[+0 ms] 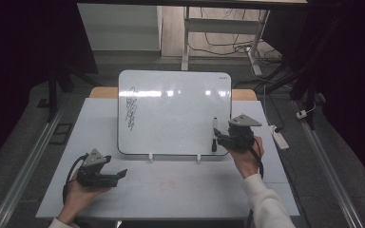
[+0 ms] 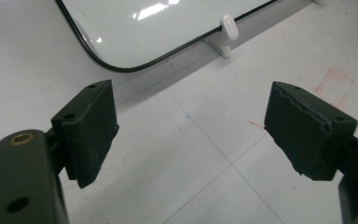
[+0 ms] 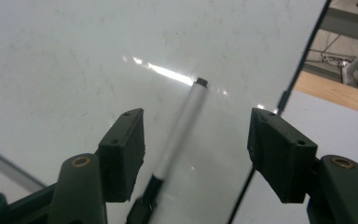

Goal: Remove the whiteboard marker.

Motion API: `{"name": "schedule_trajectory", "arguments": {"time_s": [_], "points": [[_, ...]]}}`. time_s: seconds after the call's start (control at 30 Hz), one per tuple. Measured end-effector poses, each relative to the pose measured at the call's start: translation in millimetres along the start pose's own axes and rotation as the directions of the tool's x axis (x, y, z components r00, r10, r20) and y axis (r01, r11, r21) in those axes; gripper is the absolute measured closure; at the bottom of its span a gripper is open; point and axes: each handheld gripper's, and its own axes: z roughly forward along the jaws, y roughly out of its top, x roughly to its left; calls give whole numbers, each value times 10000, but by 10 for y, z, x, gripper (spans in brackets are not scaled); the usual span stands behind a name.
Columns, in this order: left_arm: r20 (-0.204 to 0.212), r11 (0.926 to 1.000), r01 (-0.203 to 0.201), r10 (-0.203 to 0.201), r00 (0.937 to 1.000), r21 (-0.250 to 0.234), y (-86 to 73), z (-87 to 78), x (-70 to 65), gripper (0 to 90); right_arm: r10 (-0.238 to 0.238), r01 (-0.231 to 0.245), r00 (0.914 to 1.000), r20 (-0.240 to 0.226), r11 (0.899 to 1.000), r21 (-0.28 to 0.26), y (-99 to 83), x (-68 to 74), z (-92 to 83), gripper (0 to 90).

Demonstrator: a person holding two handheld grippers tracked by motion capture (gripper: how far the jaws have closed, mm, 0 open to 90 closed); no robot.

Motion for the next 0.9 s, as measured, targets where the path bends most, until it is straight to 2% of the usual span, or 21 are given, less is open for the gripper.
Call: {"name": "schedule_trajectory", "arguments": {"time_s": [0.13,0.3,0.37,0.47,0.57,0.77,0.9], "points": [[-82,10000,-29,29,10000,24,-21,-4,4,176,144,-151,9992,380,9997,171,75,63,147,441],[-151,10000,42,-42,9999,-5,-56,-32,25,176,97,-168,9946,1035,9976,674,119,112,313,546],[-155,10000,54,-54,9999,-25,-70,-39,32,176,162,-256,9927,1199,9966,778,126,127,356,588],[-218,10000,29,-30,9998,-27,-82,-48,53,176,-65,-54,9888,1491,9968,795,147,180,393,658],[-236,9999,100,-102,9997,-82,-95,-60,78,175,-65,-90,9852,1714,9959,899,165,208,423,710],[-283,9998,155,-158,9995,-115,-110,-69,93,176,-16,-180,9787,2051,9954,938,181,251,453,730],[-265,9999,104,-107,9996,-113,-107,-68,76,176,252,-432,9776,2089,9957,820,186,278,462,751]]}}
